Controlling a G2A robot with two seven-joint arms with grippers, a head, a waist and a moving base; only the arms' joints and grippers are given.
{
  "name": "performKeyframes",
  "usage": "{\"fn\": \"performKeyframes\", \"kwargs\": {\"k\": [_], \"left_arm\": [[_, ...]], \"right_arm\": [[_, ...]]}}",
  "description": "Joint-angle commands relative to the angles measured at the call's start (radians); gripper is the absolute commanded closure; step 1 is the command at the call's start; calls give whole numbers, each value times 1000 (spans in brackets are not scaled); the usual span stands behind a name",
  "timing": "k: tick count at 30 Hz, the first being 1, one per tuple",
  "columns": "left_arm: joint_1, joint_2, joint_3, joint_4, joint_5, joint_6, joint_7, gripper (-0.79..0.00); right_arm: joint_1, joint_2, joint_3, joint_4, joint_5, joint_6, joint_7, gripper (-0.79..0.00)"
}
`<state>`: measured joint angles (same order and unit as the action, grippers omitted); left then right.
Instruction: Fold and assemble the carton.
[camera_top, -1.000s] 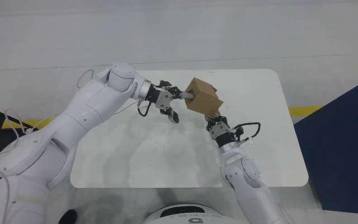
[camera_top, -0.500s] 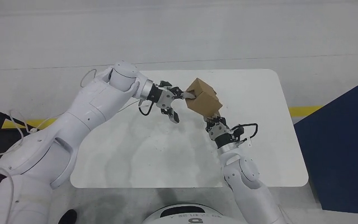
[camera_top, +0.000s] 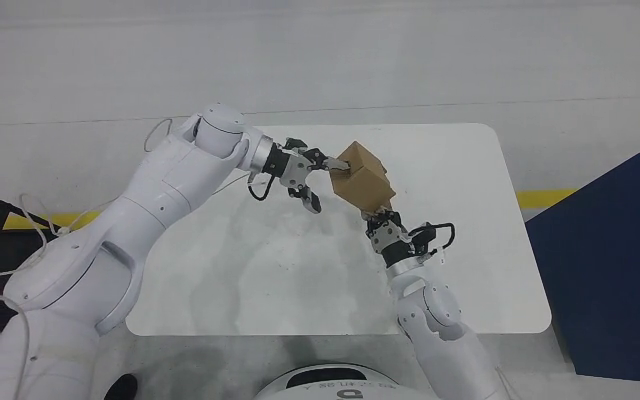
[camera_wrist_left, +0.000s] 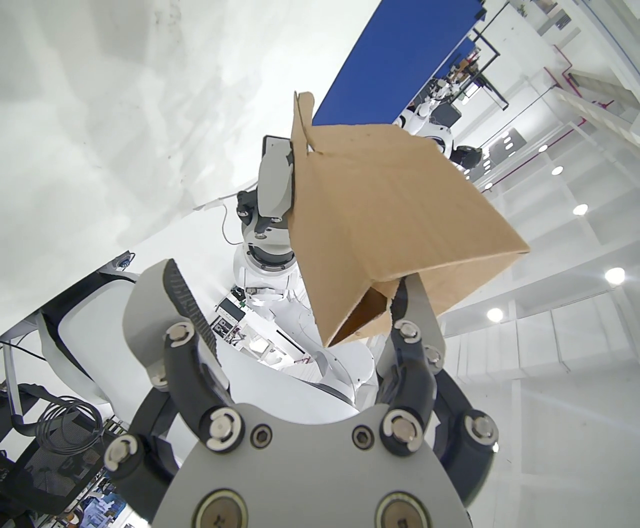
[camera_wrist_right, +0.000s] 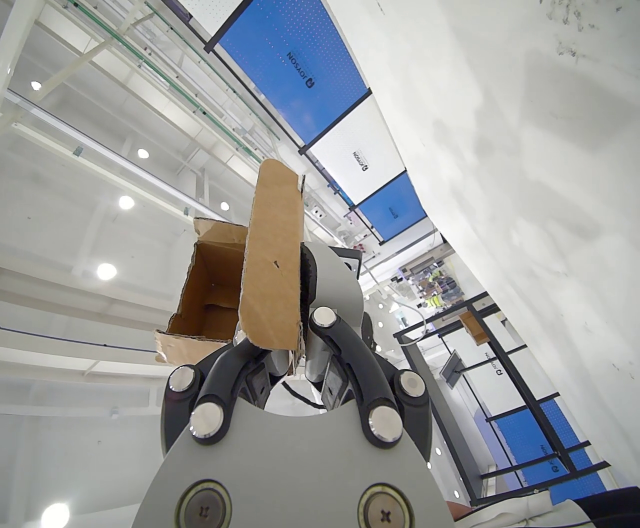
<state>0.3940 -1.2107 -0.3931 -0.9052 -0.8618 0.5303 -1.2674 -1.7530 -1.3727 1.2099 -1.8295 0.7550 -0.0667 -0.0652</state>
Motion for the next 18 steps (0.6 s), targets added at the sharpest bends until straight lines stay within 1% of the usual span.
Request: {"fn": "performKeyframes", "kwargs": {"k": [1, 10, 15, 18], "left_arm": [[0, -1, 2, -5, 24, 4, 7, -785], [7, -13, 3, -19, 73, 25, 2, -785], [9, -14, -10, -13, 68, 17, -6, -785], [6, -5, -32, 4, 59, 4, -19, -785]], "right_arm": [[-1, 0, -4, 1, -22, -2, -1, 0], [-8, -2, -39, 18, -156, -27, -38, 0], [-15, -3, -33, 13, -155, -39, -46, 0], [-21, -3, -17, 5, -129, -46, -49, 0]]}}
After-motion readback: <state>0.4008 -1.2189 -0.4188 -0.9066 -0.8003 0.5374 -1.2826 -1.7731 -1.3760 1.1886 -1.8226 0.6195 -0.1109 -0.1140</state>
